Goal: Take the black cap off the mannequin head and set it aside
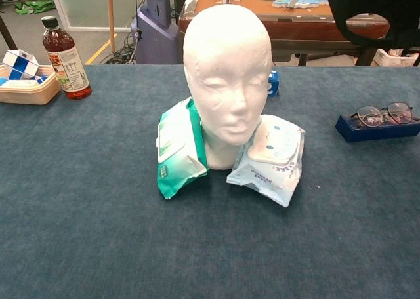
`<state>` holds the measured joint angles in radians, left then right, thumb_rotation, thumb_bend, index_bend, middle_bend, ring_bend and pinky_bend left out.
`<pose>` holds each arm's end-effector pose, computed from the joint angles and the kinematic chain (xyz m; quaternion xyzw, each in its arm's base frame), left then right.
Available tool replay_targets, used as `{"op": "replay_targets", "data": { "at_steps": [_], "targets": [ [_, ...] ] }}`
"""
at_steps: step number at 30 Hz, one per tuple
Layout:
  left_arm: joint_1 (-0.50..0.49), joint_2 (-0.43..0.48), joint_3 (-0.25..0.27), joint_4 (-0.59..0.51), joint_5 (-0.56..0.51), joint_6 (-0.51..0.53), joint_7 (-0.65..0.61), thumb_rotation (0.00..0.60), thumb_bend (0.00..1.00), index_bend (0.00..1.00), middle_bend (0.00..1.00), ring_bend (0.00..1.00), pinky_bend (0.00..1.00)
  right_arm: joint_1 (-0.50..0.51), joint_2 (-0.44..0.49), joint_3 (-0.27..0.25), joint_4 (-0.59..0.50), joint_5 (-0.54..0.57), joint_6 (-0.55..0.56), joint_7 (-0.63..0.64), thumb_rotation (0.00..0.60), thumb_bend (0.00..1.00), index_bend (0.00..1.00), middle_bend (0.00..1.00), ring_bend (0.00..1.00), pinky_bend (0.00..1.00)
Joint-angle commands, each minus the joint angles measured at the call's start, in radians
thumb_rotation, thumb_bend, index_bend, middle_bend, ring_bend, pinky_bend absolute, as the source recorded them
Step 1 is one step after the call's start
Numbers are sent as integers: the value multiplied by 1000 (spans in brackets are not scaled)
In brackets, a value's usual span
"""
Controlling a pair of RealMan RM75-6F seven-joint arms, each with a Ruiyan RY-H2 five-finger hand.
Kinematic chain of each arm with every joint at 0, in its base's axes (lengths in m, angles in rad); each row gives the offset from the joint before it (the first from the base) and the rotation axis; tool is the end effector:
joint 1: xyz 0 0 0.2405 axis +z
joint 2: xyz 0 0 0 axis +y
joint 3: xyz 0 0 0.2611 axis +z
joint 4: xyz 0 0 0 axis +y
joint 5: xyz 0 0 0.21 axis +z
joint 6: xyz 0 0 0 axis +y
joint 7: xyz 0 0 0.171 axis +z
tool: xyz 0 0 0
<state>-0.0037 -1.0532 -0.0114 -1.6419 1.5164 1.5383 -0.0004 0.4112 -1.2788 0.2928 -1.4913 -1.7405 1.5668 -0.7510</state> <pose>-0.3267 0.1743 0.1810 -0.5864 -0.3925 -0.3619 0.6091 -0.1704 -0.3172 0.1641 0.6239 0.0816 0.3909 0.6717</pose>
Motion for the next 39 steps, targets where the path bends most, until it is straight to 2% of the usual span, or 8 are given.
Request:
{"op": "replay_targets", "data": {
  "at_steps": [1, 12, 21, 26, 29, 32, 37, 39],
  "targets": [
    [0, 0, 0, 0, -1, -1, 1, 600, 226, 357, 327, 248, 371, -14, -49, -31, 122, 44, -14, 39, 600, 490, 829, 341, 125, 226],
    [-1, 1, -2, 0, -6, -3, -4, 600, 226, 357, 327, 248, 371, 24, -163, -55, 412, 123, -93, 119, 600, 482, 829, 341, 125, 226],
    [-2, -4, 2, 1, -3, -8, 8, 600, 226, 357, 327, 248, 371, 39, -223, -85, 505, 156, -135, 166, 600, 480, 829, 341, 125, 226],
    [-5, -2, 0, -4, -8, -12, 11, 600, 226, 362, 327, 248, 371, 56, -256, -104, 515, 151, -149, 189, 600, 468, 824, 341, 125, 226],
    [-4, 0, -1, -4, -8, -10, 5, 600, 226, 362, 327, 248, 371, 66, -269, -119, 502, 145, -161, 198, 600, 410, 756, 333, 125, 226],
    [-2, -1, 1, 0, -7, -9, 2, 600, 226, 362, 327, 248, 371, 65, -265, -136, 459, 139, -168, 216, 600, 301, 656, 316, 125, 225],
    [-2, 0, 1, -2, -4, -7, 4, 600, 226, 362, 327, 248, 371, 41, -216, -176, 322, 123, -166, 189, 600, 98, 484, 283, 119, 216],
    [-2, 1, 1, -4, -4, -6, 5, 600, 225, 362, 327, 248, 371, 24, -188, -190, 255, 129, -171, 158, 600, 16, 376, 259, 100, 202]
  ]
}}
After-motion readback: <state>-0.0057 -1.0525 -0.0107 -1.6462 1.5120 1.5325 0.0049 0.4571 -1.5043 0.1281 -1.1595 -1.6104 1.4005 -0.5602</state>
